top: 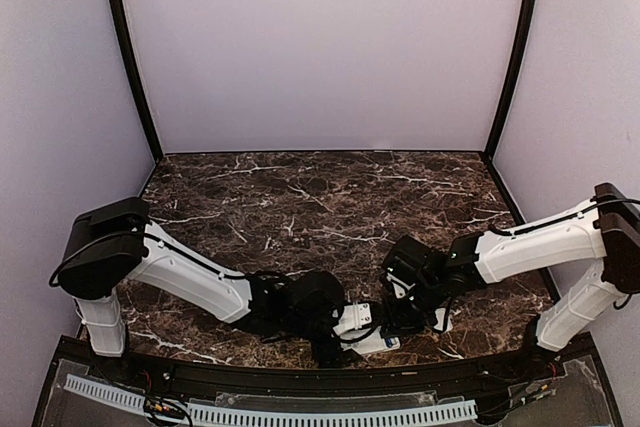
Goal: Load the batteries into the remote control
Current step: Place the battery in the battery compartment.
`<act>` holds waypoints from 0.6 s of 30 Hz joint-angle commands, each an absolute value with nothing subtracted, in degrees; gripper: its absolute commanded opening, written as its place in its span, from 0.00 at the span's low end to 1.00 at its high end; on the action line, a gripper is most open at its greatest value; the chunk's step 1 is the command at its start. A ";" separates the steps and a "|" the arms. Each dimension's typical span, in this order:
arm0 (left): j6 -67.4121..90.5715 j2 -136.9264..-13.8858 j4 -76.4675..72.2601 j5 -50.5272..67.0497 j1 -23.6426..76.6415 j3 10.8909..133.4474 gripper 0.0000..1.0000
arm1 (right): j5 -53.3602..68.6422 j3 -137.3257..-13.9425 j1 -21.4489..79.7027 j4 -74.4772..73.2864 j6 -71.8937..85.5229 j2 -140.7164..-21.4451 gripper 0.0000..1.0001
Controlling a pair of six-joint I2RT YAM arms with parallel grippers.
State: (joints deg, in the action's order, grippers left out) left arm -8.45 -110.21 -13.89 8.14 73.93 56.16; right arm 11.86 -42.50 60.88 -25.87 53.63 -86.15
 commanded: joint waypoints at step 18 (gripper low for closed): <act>-6.48 -108.16 -0.36 13.55 71.72 56.05 0.76 | 5.65 -44.27 61.05 -30.35 54.76 -83.55 0.21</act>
